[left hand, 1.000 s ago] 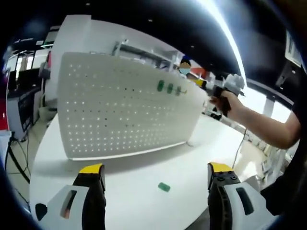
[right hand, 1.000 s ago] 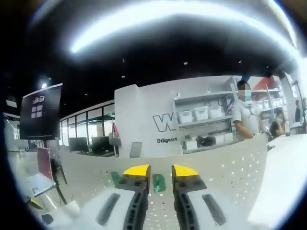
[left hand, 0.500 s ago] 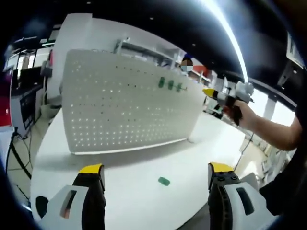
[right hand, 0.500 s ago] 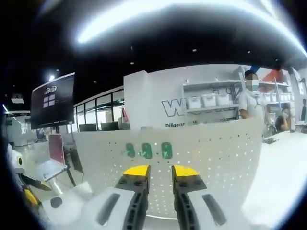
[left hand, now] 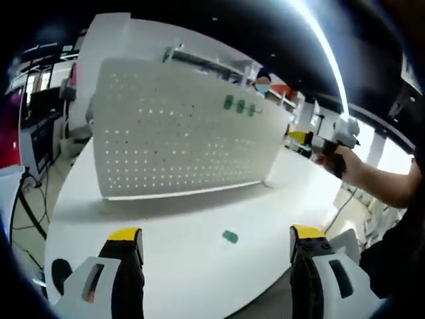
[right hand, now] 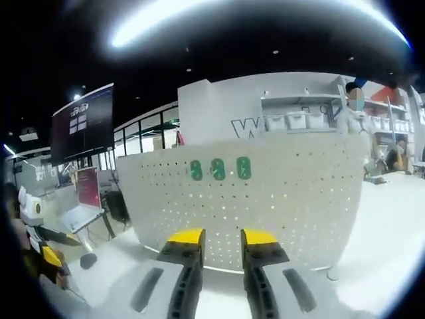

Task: Insert the hook assembly into the mounting plate slot until the hook locks in place.

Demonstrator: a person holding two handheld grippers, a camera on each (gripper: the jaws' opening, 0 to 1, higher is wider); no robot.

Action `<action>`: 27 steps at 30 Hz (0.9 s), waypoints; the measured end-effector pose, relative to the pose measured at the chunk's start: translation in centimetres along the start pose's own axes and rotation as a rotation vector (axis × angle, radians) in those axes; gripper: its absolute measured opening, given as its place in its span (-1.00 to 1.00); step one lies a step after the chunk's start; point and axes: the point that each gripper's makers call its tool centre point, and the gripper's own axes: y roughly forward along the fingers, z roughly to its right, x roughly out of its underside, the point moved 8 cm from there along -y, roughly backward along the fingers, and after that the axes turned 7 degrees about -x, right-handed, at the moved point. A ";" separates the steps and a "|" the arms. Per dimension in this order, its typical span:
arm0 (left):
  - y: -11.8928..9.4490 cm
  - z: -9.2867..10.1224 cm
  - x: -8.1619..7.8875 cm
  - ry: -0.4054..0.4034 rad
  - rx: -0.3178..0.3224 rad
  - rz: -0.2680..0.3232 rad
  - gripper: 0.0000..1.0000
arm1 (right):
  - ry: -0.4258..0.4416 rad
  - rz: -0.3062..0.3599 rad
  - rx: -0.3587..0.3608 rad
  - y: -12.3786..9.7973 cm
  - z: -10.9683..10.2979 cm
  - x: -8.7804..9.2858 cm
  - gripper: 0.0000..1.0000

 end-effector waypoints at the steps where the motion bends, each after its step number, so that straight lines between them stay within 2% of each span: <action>1: 0.0 0.0 0.0 -0.005 0.000 0.000 0.86 | -0.001 -0.011 -0.002 -0.2 -0.2 0.4 -0.61; 4: 0.0 0.1 0.1 -0.004 -0.001 -0.005 0.87 | 0.007 -0.044 -0.016 -0.9 -0.8 1.6 -0.57; 7: 0.0 0.1 0.3 -0.003 -0.007 -0.013 0.90 | -0.023 -0.096 -0.025 -1.7 -1.4 3.0 -0.57; 12: -0.1 0.0 0.4 0.004 -0.010 -0.029 0.91 | -0.007 -0.152 -0.042 -3.1 -2.3 5.1 -0.52; 27: 0.2 0.9 1.0 -0.012 0.013 -0.062 0.93 | -0.043 -0.295 -0.109 -6.1 -4.5 9.3 -0.40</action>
